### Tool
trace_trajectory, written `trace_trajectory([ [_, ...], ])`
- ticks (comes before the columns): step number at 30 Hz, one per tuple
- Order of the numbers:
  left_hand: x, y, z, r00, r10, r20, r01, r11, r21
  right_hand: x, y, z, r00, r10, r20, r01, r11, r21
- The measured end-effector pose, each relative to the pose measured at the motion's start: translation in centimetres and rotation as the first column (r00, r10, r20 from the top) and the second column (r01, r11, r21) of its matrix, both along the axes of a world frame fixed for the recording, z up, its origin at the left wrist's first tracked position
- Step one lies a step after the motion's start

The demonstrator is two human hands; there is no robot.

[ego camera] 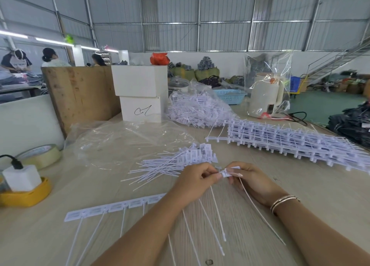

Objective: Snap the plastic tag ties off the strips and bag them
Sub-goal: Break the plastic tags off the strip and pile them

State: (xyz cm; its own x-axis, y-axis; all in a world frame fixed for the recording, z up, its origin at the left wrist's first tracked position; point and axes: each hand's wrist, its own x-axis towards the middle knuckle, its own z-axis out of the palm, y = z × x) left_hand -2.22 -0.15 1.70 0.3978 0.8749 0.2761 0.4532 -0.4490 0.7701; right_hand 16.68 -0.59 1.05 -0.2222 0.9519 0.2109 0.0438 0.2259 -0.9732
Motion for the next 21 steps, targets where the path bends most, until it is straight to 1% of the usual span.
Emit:
trace_trajectory([
  [4, 0.0, -0.2, 0.1, 0.999, -0.02, 0.033, 0.02, 1.0, -0.002, 0.1, -0.2, 0.0, 0.998, 0.034, -0.05, -0.034, 0.999, 0.001],
  [9, 0.1, -0.1, -0.1, 0.999, -0.028, 0.039, 0.026, 0.998, 0.049, 0.1, -0.5, 0.5, 0.989, 0.051, -0.136, -0.059, 0.997, -0.055],
  [11, 0.0, -0.1, -0.2, 1.0, -0.016, 0.018, 0.015, 0.997, 0.079, 0.0, -0.6, 0.6, 0.99, 0.049, -0.134, -0.059, 0.996, -0.067],
  [13, -0.2, 0.0, -0.5, 0.999, 0.025, -0.043, -0.019, 0.991, 0.131, -0.2, -0.7, 0.6, 0.998, 0.025, -0.059, -0.027, 0.999, -0.04],
  [15, -0.4, 0.0, -0.7, 0.989, 0.071, -0.128, -0.045, 0.979, 0.199, -0.6, -0.7, 0.5, 0.997, -0.02, 0.072, 0.02, 1.0, 0.009],
  [17, -0.5, 0.0, -0.9, 0.974, 0.115, -0.195, -0.058, 0.96, 0.273, -0.9, -0.7, 0.4, 0.985, -0.052, 0.162, 0.044, 0.998, 0.048],
  [19, -0.4, 0.0, -0.9, 0.957, 0.164, -0.237, -0.076, 0.937, 0.341, -1.0, -0.8, 0.3, 0.975, -0.063, 0.215, 0.048, 0.996, 0.073],
  [21, -0.2, -0.1, -0.8, 0.946, 0.184, -0.265, -0.069, 0.918, 0.39, -1.0, -0.7, 0.2, 0.97, -0.07, 0.234, 0.051, 0.995, 0.086],
])
